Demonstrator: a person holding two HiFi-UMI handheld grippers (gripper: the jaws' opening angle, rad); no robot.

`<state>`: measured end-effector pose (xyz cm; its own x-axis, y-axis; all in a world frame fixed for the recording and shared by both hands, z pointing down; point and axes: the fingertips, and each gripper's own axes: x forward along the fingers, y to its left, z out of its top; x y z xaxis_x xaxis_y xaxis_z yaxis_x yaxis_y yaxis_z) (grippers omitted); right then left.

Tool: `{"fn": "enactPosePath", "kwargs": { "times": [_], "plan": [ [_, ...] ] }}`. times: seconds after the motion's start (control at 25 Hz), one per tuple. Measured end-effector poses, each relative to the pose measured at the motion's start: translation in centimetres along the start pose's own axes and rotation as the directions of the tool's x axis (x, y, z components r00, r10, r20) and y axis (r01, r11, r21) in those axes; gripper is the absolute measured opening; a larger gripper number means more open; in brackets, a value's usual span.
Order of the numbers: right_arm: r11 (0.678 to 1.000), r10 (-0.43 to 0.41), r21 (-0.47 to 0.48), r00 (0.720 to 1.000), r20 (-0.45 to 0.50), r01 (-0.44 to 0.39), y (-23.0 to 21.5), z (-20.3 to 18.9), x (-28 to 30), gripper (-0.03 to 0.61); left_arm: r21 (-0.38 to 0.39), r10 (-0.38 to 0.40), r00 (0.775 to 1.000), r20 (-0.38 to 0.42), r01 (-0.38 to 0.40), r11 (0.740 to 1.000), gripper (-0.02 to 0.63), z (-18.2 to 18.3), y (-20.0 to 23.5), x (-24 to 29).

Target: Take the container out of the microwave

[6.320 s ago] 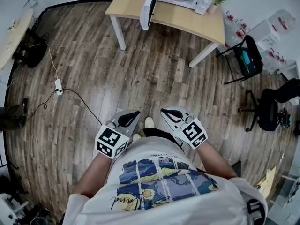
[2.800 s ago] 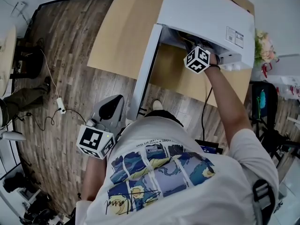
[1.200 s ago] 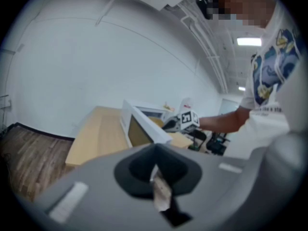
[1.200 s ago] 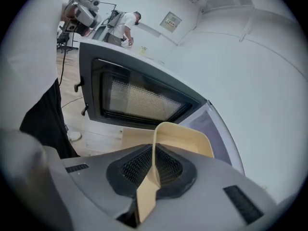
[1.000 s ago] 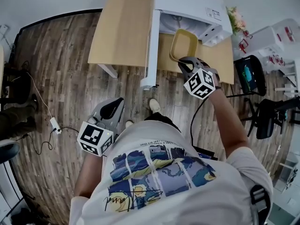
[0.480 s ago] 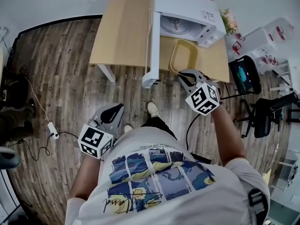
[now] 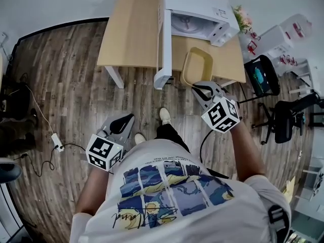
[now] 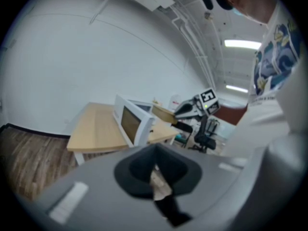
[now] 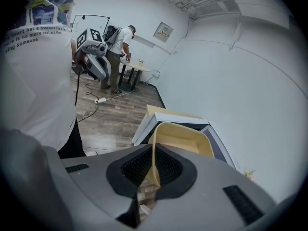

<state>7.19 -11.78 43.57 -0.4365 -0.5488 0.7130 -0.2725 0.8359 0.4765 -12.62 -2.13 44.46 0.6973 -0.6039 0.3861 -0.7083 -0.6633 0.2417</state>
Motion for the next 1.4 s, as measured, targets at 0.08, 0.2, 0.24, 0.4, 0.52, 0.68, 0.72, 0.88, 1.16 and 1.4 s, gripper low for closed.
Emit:
{"fn": "enactPosePath", "kwargs": {
  "times": [0.08, 0.2, 0.24, 0.4, 0.52, 0.68, 0.72, 0.88, 1.16, 1.4],
  "plan": [
    [1.000, 0.001, 0.000, 1.000, 0.001, -0.001, 0.6, 0.3, -0.6, 0.018, 0.000, -0.011, 1.000, 0.002, 0.011, 1.000, 0.009, -0.1, -0.3, -0.1],
    [1.000, 0.003, -0.001, 1.000, 0.003, -0.003, 1.3, 0.8, -1.2, 0.018, 0.009, -0.028, 1.000, 0.001, 0.028, 1.000, 0.009, -0.3, -0.8, -0.1],
    [1.000, 0.003, -0.001, 1.000, 0.002, -0.003, 1.6, 0.9, -1.4, 0.018, 0.011, -0.033, 0.999, 0.000, 0.033, 0.999, 0.009, -0.3, -1.0, -0.1],
    [1.000, 0.004, -0.002, 1.000, 0.003, -0.004, 2.3, 1.3, -2.0, 0.018, 0.013, -0.042, 0.999, 0.000, 0.042, 0.999, 0.009, -0.7, -1.2, -0.4],
    [1.000, 0.005, -0.007, 1.000, 0.000, -0.005, 2.7, 1.5, -2.3, 0.018, 0.013, -0.044, 0.999, 0.001, 0.044, 0.999, 0.009, -1.0, -1.3, -0.6],
    [1.000, 0.009, -0.012, 1.000, -0.003, -0.009, 2.7, 1.7, -2.6, 0.018, 0.010, -0.044, 0.999, 0.006, 0.044, 0.999, 0.009, -0.9, -1.3, -0.6],
    [1.000, 0.009, -0.014, 1.000, -0.003, -0.010, 2.7, 1.7, -2.7, 0.018, 0.010, -0.045, 0.999, 0.006, 0.045, 0.999, 0.009, -0.9, -1.4, -0.6],
    [1.000, 0.013, -0.017, 1.000, -0.004, -0.014, 3.0, 1.8, -3.0, 0.018, 0.010, -0.041, 0.999, 0.013, 0.041, 0.999, 0.009, -0.9, -1.6, -0.6],
    [0.999, 0.027, -0.027, 1.000, -0.003, -0.027, 3.4, 2.2, -3.3, 0.018, 0.009, -0.032, 0.999, 0.013, 0.031, 0.999, 0.009, -0.9, -1.4, -0.8],
    [0.999, 0.037, -0.028, 0.999, -0.001, -0.037, 3.9, 2.3, -3.3, 0.018, 0.007, -0.025, 1.000, 0.008, 0.025, 1.000, 0.009, -1.4, -1.2, -1.0]
  ]
}}
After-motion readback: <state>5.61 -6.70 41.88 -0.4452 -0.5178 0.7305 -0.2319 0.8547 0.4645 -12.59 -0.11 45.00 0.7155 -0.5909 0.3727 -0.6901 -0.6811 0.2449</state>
